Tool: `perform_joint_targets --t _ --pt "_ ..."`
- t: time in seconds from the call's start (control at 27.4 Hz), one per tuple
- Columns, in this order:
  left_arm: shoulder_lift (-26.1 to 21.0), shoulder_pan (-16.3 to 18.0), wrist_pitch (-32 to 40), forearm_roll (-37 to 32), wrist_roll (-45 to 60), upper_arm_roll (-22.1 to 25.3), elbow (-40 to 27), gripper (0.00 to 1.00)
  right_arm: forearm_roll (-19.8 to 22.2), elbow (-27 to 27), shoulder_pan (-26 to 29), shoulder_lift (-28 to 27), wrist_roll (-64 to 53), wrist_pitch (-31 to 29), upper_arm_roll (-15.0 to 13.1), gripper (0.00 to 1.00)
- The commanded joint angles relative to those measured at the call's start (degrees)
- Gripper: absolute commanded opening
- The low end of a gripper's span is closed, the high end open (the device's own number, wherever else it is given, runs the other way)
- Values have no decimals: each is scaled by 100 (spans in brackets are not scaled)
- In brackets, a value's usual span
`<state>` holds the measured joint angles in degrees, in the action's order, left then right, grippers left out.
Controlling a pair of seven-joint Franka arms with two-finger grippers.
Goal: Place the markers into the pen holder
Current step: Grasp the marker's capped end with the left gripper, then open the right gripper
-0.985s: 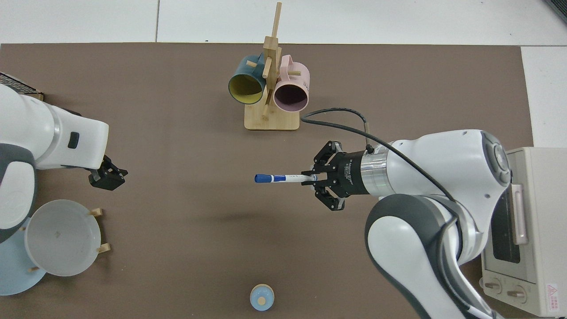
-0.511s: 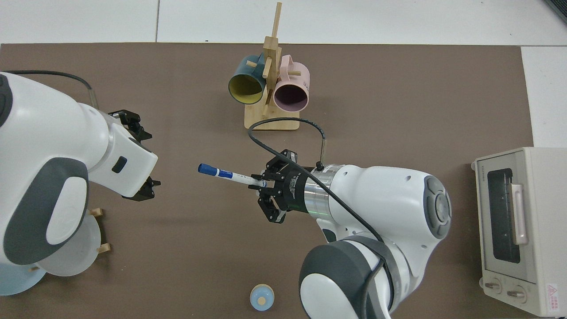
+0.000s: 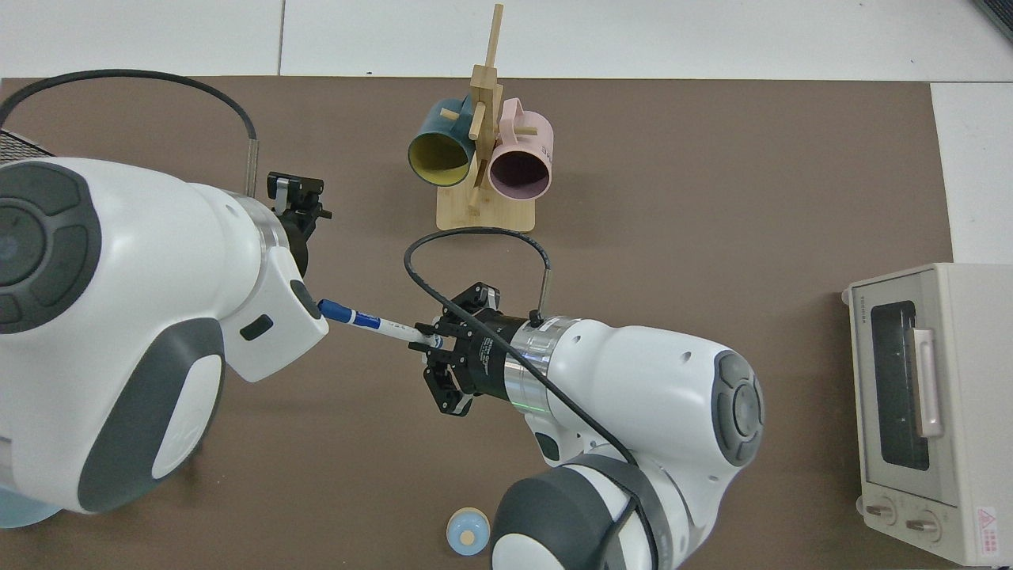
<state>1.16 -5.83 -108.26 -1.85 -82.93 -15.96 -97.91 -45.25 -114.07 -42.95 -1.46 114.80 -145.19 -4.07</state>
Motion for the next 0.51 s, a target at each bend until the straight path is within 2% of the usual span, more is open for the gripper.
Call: perform_joint_targets --t 0.0,0.15,0.26,0.4,0.47 --pt "50 -251 -29 -131 -232 49 -70 99 -116 78 -64 -65 139 -150 -24 0" --pt "77 -296 129 -201 -232 -29 -70 94 -107 96 -73 -65 262 -150 -24 0" --pt "129 -340 357 -429 -232 -161 -61 85 -116 96 -204 -65 297 -150 -24 0" --pt "191 -340 568 -518 -232 -249 -79 82 -116 87 -196 -65 288 -150 -24 0" --pt "217 -348 630 -518 -232 -258 -96 74 -107 87 -187 -65 288 -150 -24 0"
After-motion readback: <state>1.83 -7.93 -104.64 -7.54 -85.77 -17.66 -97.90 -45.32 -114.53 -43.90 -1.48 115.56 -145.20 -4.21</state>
